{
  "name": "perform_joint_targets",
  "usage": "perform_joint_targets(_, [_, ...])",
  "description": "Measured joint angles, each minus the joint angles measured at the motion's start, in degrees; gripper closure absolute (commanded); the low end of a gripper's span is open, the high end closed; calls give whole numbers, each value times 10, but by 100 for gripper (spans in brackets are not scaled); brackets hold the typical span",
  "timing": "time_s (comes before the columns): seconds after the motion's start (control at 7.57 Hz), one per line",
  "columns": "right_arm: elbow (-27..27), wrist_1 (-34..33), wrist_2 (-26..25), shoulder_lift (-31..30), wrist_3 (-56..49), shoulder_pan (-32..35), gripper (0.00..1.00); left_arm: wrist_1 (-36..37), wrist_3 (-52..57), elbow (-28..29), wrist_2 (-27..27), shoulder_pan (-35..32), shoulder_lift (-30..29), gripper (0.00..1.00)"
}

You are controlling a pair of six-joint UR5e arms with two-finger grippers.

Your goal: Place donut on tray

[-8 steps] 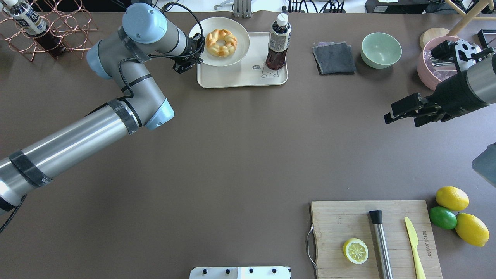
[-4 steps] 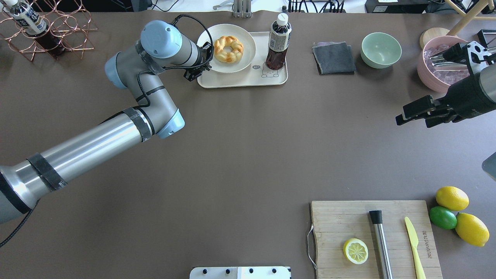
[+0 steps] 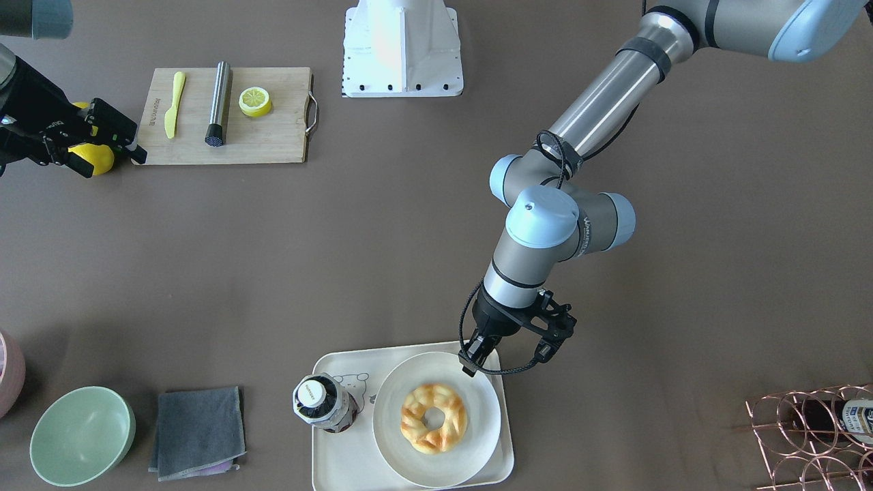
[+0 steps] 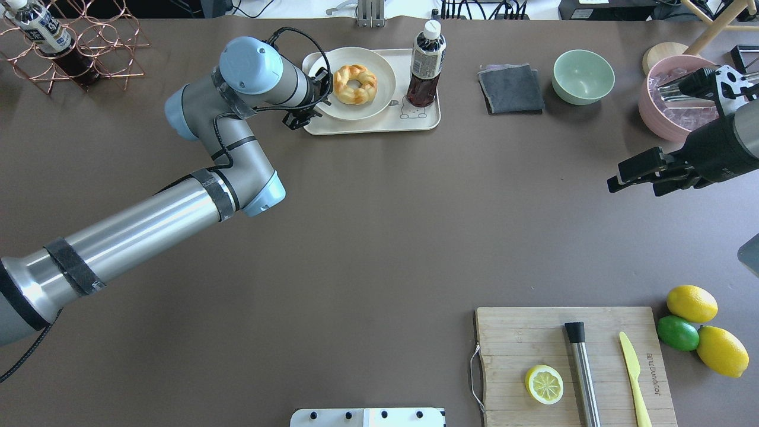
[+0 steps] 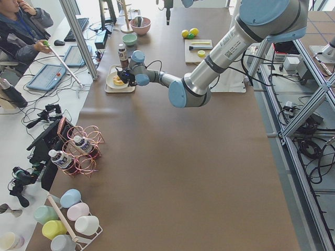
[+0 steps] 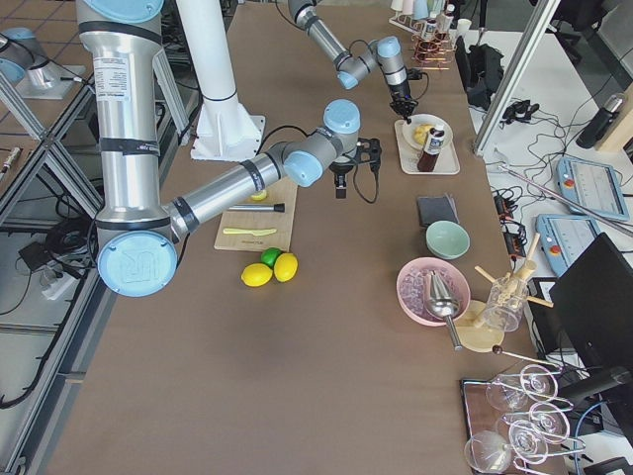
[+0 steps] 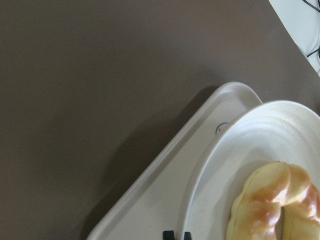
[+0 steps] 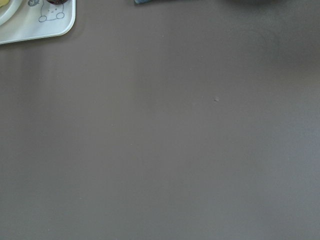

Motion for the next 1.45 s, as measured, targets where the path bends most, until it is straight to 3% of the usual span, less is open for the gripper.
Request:
perform_joint_targets(0.26, [-5,0,0,1,-7,3,0,9,25,-34,-28,-14,15,18])
perform_joint_targets(0.53, [-22,-3,4,-1,-48,29,0,109,108,-169,-143,-65,86,17])
perform_joint_targets(0.66, [-38,-5,6,-2,-83,47,0,193,176,-261,-187,-92,128,9])
perform_joint_targets(1.06, [-103,-10,34,-14,-229,129,0,472,529,-534,-227,-184,275,4])
perform_joint_targets(1.19, [-119,-31,43,-20,-297,162,0,526,668,-583,-229,-233,322,4])
perform_joint_targets(1.45, [-130,-124,42,-21,-436,220,0,557,928,-612,-233,-335,413,3])
